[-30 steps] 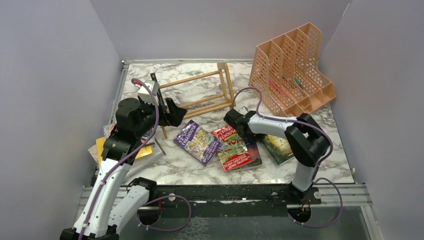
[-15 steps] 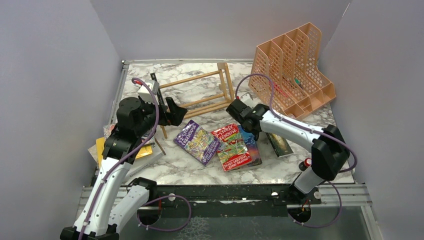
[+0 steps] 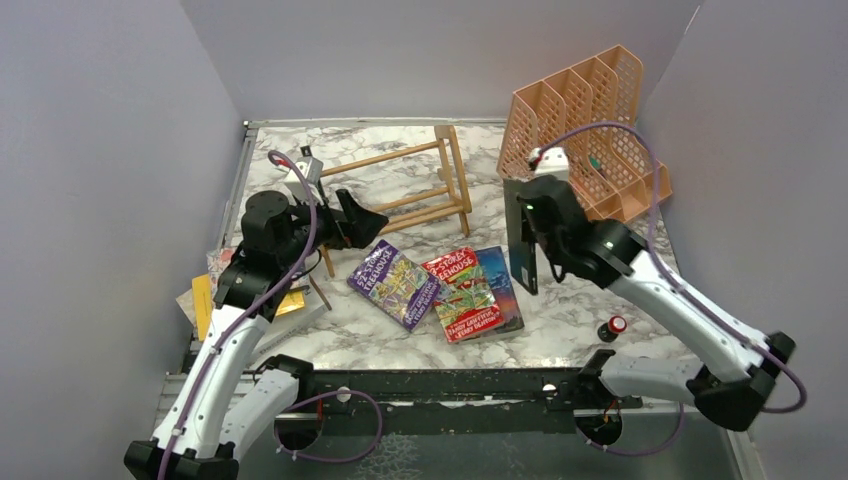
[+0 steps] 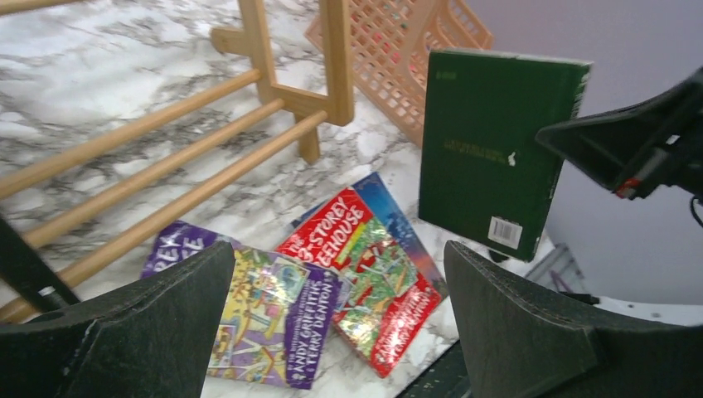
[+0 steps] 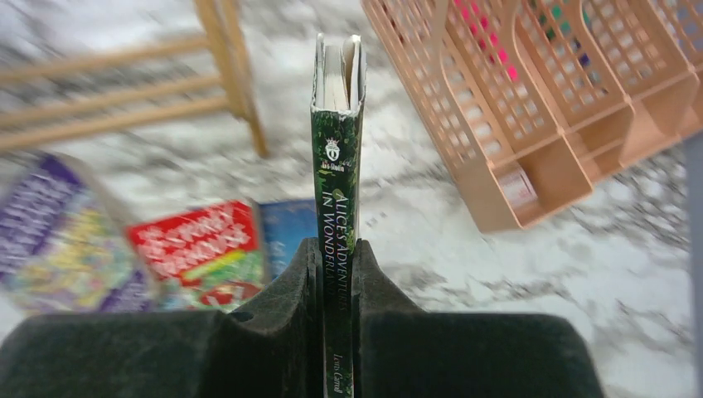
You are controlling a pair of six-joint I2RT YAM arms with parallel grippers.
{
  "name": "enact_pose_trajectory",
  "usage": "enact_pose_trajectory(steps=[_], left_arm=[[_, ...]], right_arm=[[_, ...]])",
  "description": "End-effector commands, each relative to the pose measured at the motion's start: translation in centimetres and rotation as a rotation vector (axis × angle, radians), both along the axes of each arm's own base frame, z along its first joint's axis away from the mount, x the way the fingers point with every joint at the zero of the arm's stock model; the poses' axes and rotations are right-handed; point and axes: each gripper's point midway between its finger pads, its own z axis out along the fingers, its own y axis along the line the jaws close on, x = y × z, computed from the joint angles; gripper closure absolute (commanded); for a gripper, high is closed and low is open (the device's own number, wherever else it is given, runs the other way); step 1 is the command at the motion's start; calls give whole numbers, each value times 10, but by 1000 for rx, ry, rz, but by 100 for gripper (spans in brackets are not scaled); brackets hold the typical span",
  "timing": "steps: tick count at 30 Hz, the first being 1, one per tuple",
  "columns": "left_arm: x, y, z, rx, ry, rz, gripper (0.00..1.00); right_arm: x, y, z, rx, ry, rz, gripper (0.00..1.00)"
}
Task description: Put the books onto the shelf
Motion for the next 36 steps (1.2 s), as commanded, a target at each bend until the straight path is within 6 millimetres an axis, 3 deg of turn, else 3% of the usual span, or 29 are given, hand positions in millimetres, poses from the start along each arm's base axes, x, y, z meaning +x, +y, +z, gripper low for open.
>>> enact_pose_trajectory(steps=[1,5,9,12,17,22,27,33,36], left_arm=[[-4,-25,10,-159,35,-99,4],[1,-36,6,-234,77,-123,3],[0,-48,10,-291,85,-170,3],[-5,-57,14,-318,59,-220,1],[-12,-62,13,-333,14,-280,1],[-16,-60,10,-304,-10,-282,1],[-37,-65,17,-289,-39,-418,1],[-68,-66,38,-355,-83,-564,1],[-79,-66,53,-387,-105,-606,13]], right_arm=[[-6,20,95,360,-278,103,99],[-22,37,134,533,-341,221,99],[-45,67,169,734,-375,403,99],[-58,89,182,863,-362,512,99],[-69,122,187,1018,-288,630,99],[-82,139,198,1147,-251,724,99],[-104,145,205,1268,-185,809,99],[-118,135,205,1332,-206,841,99],[-120,132,203,1338,-220,844,99]])
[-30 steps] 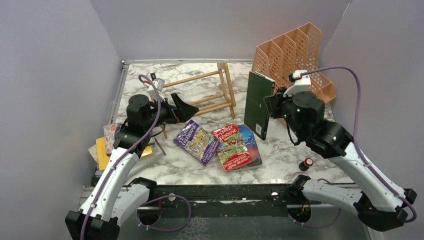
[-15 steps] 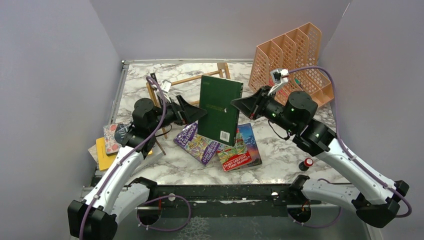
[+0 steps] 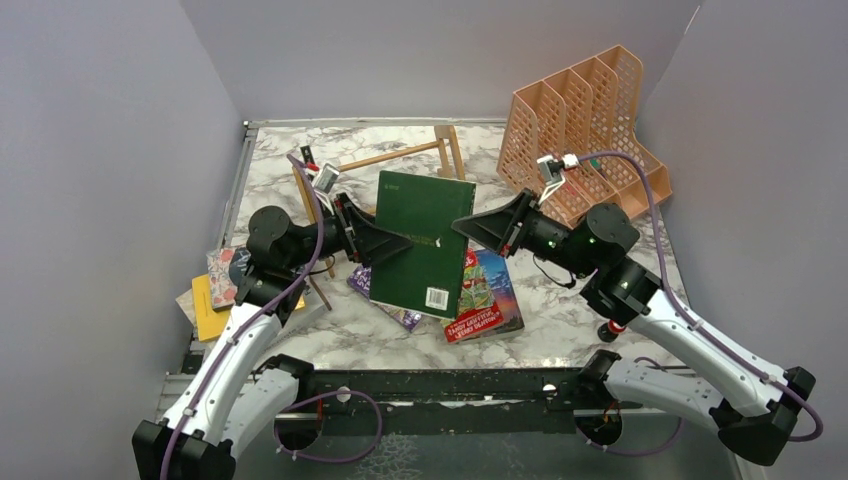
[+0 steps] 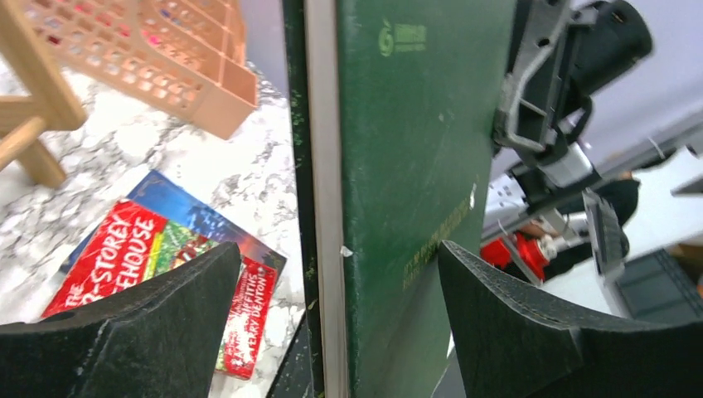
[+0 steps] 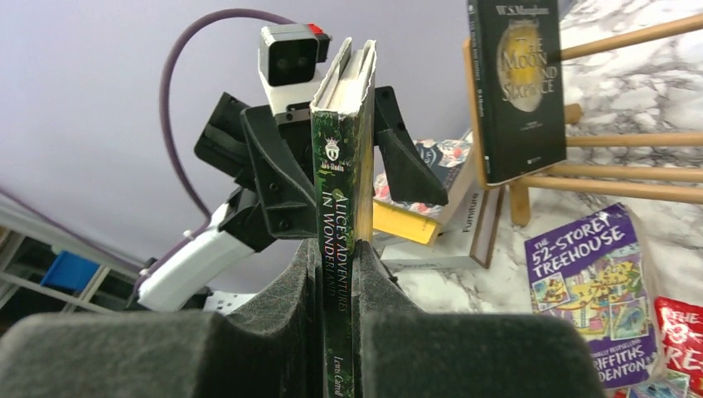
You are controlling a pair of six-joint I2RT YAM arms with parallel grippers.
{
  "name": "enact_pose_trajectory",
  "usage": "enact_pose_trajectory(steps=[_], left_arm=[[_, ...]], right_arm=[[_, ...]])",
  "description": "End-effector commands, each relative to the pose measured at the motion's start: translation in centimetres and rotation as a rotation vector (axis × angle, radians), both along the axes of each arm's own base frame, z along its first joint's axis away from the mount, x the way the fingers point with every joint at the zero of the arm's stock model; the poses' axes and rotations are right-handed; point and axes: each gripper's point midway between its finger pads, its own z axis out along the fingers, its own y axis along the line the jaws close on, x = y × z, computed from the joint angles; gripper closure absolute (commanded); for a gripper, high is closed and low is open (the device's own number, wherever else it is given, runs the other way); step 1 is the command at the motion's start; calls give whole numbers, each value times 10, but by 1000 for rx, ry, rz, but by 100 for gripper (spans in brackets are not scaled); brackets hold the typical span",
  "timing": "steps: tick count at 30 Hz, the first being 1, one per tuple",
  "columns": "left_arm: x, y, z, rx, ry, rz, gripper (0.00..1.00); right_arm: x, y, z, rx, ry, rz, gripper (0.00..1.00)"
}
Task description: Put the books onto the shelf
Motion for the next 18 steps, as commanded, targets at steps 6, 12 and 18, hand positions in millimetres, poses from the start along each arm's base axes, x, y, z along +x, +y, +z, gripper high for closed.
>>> enact_pose_trajectory(steps=[6,12,18], left_arm=[[-36,1,47,-90,-106,-124,69],[-29,5,72,-152,-103,-51,100],[-20,12,110,-248,-128,38,100]], right_arm=[[-29,-14,65,227,-171,63,99],[-29,-1,58,207,-174,121,90],[-38,15,49,200,-178,233,47]])
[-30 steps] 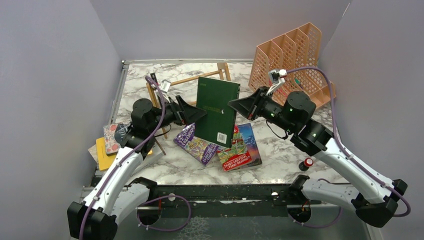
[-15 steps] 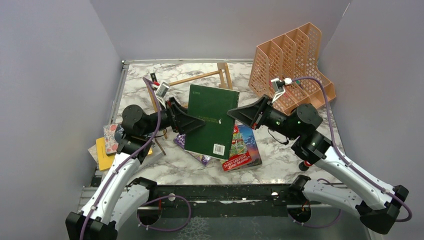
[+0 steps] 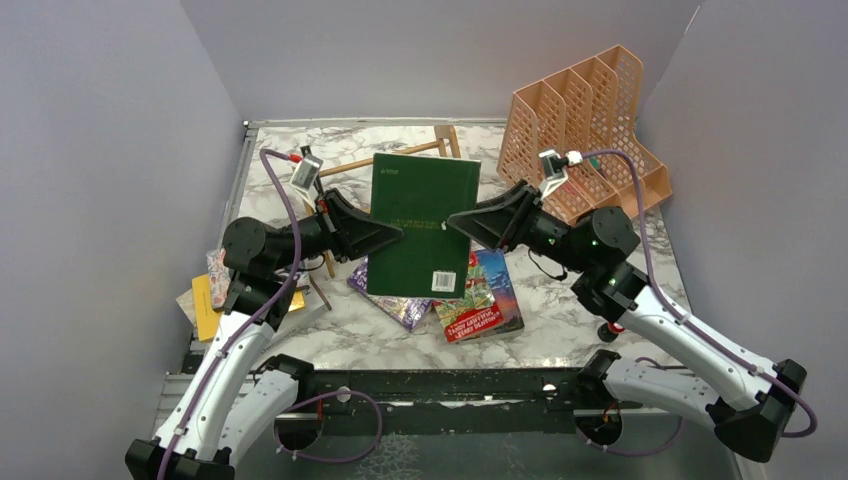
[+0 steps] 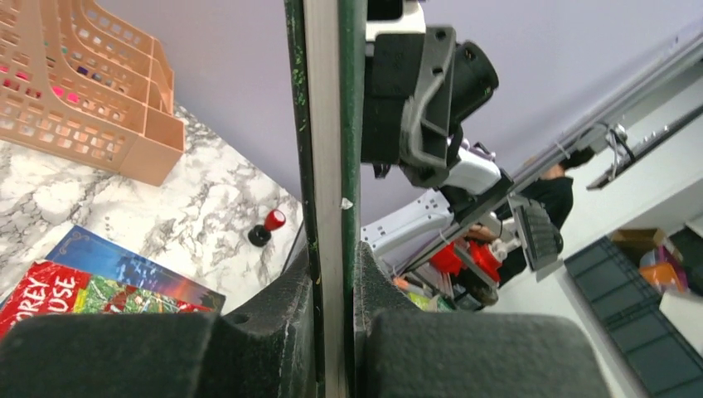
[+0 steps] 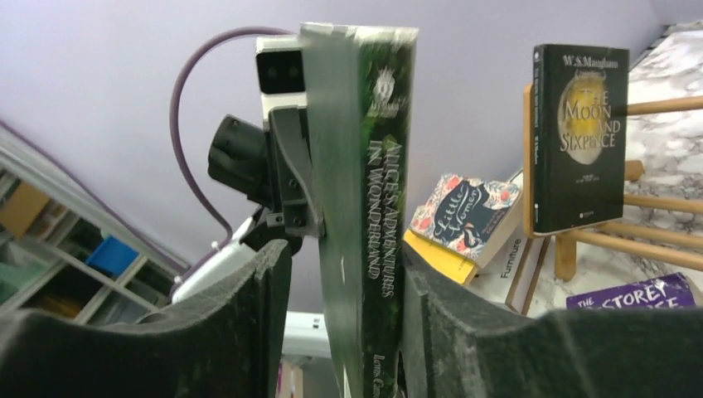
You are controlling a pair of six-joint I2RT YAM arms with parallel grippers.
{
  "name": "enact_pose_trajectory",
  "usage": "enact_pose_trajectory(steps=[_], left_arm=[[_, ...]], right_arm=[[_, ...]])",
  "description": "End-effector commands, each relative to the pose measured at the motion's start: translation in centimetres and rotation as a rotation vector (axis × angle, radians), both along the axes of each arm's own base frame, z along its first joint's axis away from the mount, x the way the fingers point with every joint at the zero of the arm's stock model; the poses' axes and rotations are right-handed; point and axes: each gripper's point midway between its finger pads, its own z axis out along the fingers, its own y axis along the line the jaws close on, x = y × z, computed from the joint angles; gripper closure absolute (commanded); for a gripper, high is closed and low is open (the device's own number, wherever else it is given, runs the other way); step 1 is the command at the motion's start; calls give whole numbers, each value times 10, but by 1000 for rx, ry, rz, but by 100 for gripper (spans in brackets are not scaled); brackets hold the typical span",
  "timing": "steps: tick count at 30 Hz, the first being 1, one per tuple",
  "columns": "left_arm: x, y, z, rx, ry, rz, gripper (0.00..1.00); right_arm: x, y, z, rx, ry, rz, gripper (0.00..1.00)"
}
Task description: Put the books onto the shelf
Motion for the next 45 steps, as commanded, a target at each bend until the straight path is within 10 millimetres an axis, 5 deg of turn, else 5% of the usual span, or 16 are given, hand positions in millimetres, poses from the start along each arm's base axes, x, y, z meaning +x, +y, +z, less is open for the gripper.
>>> enact_pose_trajectory(steps=[1,8,10,12,14,17,19,24,30,38,45], left_arm=[[19,10,49,-124,-49,146,100],[27,14,67,-152,-100,207,100],[30,14,64,-147,-96,212,100],[33,14,58,-138,-94,221,100],[38,15,51,-118,-96,250,88],[56,25,37,-6,-65,383,42],[73,42,24,113,-22,535,24],[91,107,-4,356,36,907,11],[88,161,-21,537,76,1151,9],[77,196,0,631,42,1299,8],[71,210,18,686,-5,1351,6]], right_arm=[[-33,14,19,54,-88,201,45],[-39,17,13,58,-113,240,51],[-38,17,12,53,-122,233,63],[-34,18,13,44,-138,216,85],[-25,20,12,3,-147,173,99],[-8,21,8,-66,-162,93,99],[4,20,4,-115,-171,30,99],[50,18,-18,-265,-152,-165,99],[121,28,-42,-463,-173,-382,99],[197,89,-87,-680,-244,-591,99],[208,161,-122,-712,-279,-647,99]])
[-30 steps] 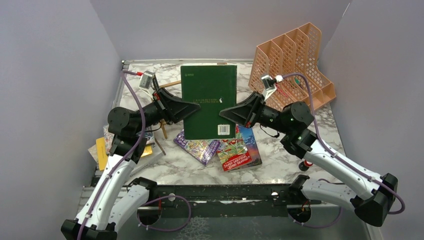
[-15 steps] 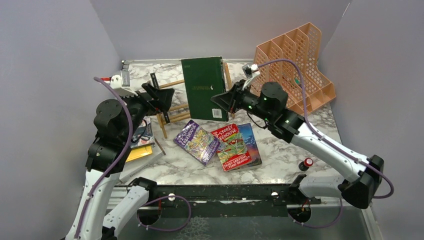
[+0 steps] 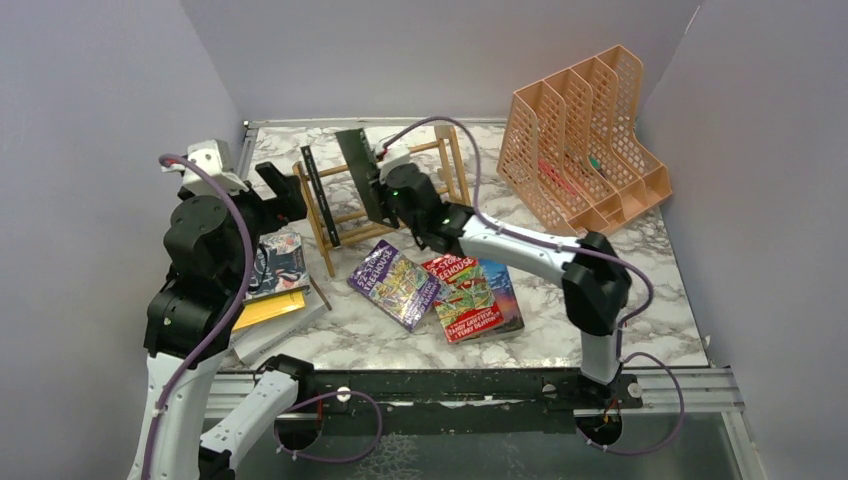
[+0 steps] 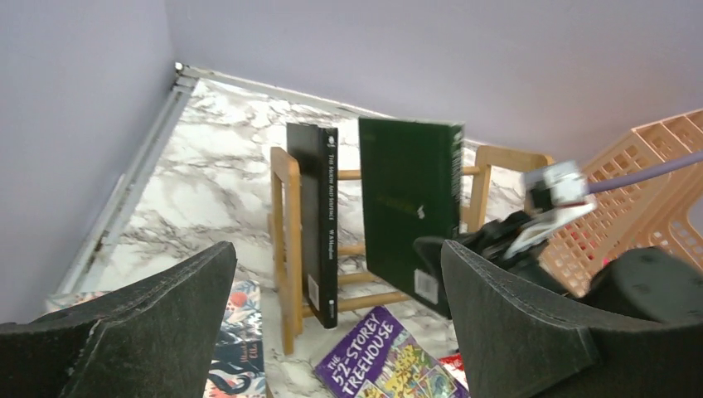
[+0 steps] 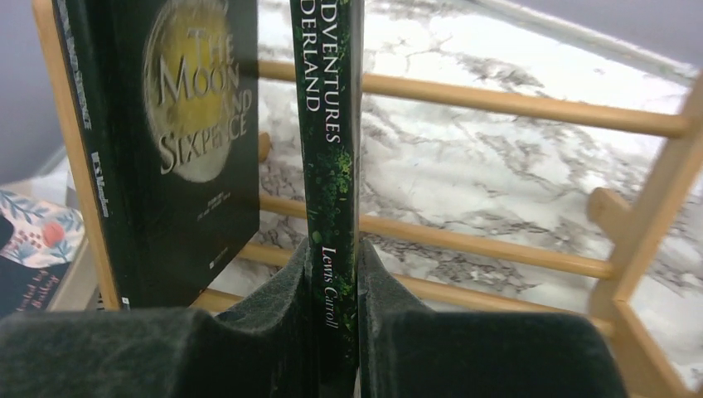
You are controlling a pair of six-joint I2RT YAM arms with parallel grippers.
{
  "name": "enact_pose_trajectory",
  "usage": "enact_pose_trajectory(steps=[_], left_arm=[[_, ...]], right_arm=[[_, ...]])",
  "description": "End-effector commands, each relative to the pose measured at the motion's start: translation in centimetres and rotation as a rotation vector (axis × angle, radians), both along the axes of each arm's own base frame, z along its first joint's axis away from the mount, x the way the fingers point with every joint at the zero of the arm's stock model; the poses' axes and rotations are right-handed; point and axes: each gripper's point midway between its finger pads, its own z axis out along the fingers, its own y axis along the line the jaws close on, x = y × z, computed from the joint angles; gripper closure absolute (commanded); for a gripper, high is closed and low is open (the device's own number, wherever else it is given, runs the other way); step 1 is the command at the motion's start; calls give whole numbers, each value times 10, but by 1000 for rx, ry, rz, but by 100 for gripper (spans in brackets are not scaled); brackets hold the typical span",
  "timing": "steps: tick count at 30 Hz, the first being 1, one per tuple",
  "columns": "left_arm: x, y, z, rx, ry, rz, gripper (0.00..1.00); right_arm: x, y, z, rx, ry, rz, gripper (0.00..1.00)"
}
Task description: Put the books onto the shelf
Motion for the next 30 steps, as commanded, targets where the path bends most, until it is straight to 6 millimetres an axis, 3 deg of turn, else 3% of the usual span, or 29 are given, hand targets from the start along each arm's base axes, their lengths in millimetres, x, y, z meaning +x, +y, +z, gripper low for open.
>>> enact_pose_trajectory(steps=[1,7,15,16,17,21,30], left_arm=[[-8,19,4,87,11,66,6],[-5,9,-2,76,32,20,5],[-1,-4,-17,40,70,-36,5],[0,-5,-17,40,71,-38,5],[0,-5,-17,39,70,-39,5],[0,-6,-16,37,68,-43,5],[1,-9,-19,33,77,-57,5]], right_arm=[[12,32,49,114,-165,-77,99],[11,74,18,111,-163,-55,99],[1,102,-13,103,-112,-21,99],[-1,103,-16,106,-94,-16,98],[-4,105,-19,113,-78,-8,89],[-15,105,-21,149,-19,18,68],[-40,118,-10,229,76,143,67]])
